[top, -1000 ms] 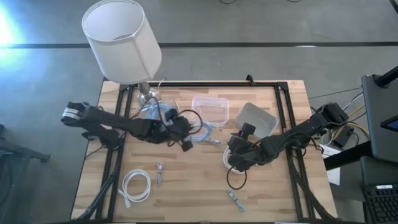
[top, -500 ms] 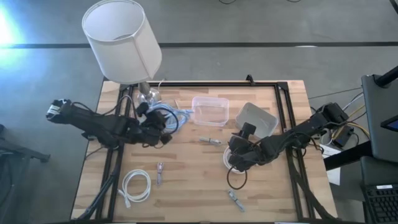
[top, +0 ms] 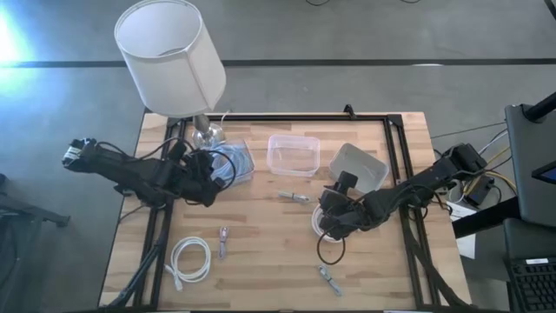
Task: Pick & Place USB Port
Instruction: Put the blue HDMI cable into the left transparent bin
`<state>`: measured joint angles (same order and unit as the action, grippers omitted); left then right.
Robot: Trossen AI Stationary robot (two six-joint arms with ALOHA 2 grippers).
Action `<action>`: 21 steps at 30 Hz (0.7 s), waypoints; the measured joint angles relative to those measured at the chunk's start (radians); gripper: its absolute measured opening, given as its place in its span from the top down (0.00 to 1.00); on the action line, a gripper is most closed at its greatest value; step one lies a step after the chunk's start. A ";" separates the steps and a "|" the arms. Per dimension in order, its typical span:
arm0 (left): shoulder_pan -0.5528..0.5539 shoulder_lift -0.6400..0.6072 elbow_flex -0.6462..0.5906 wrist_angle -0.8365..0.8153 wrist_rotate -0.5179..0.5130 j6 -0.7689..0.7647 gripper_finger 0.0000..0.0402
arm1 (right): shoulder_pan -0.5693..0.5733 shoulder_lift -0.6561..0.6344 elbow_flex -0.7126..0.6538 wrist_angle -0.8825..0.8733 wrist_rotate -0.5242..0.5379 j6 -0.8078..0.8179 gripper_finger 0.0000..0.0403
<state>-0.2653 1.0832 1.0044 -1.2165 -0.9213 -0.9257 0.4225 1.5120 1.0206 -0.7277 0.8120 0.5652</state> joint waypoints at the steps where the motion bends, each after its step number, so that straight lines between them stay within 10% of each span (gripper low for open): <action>1: 0.000 0.000 -0.007 0.001 0.002 -0.003 0.94 | 0.000 0.000 0.000 0.000 0.000 0.000 0.51; 21: 0.002 -0.004 -0.207 0.012 0.120 -0.135 0.93 | 0.000 0.000 -0.001 0.004 0.000 0.000 0.51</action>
<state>-0.2634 1.0790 0.7978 -1.2041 -0.8009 -1.0603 0.4222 1.5122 1.0199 -0.7235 0.8116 0.5648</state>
